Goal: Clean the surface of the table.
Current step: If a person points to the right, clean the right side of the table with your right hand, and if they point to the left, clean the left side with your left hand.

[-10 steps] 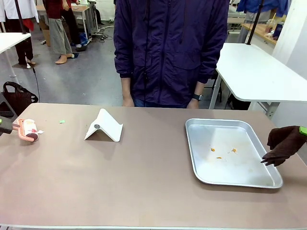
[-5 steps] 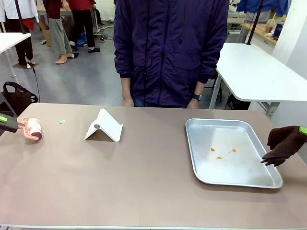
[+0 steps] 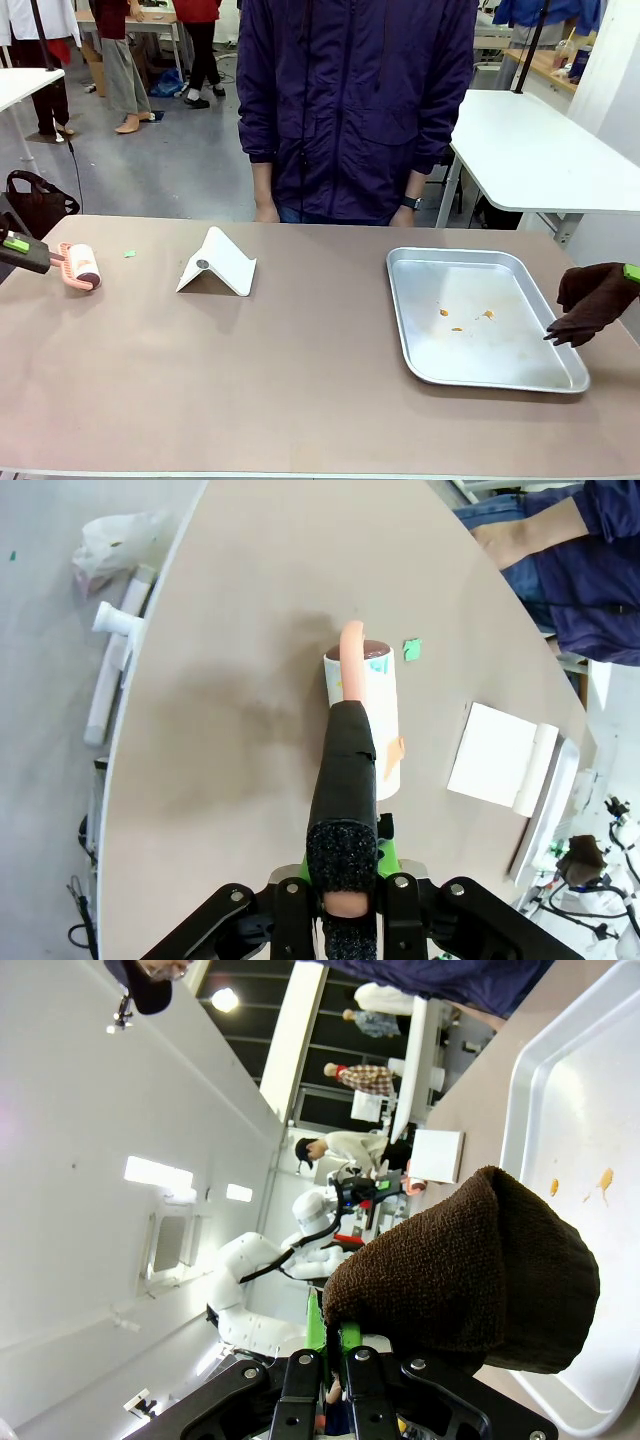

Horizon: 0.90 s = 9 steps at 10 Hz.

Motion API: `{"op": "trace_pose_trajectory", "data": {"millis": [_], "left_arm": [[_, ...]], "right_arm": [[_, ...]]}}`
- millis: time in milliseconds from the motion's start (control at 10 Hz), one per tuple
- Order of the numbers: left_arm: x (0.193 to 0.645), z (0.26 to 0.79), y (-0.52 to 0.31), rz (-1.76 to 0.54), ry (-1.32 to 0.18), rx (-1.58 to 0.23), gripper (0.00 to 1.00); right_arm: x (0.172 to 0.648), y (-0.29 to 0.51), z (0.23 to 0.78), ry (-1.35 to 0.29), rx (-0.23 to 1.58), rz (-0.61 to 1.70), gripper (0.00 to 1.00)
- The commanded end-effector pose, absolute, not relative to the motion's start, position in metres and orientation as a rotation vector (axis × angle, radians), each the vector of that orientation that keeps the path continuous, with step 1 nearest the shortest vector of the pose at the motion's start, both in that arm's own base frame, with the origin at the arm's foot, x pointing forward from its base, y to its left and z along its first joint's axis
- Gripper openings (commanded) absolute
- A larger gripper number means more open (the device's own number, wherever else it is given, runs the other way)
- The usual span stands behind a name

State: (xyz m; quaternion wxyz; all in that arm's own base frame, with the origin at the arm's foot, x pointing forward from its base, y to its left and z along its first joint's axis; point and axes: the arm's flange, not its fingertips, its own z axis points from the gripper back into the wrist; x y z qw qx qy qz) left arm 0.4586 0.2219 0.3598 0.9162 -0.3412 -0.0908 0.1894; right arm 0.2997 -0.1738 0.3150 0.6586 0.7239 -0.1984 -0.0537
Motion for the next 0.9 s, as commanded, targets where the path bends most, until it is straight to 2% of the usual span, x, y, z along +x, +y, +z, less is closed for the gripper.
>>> {"op": "trace_pose_trajectory", "data": {"millis": [0, 800], "left_arm": [[0.461, 0.344, 0.196, 0.355, -0.168, -0.644, 0.22], [0.526, 0.345, 0.127, 0.335, -0.182, -0.691, 0.22]], "right_arm": [[0.299, -0.174, 0.321, -0.444, 1.636, -0.127, 0.0], [0.299, -0.174, 0.321, -0.444, 1.636, -0.127, 0.0]]}}
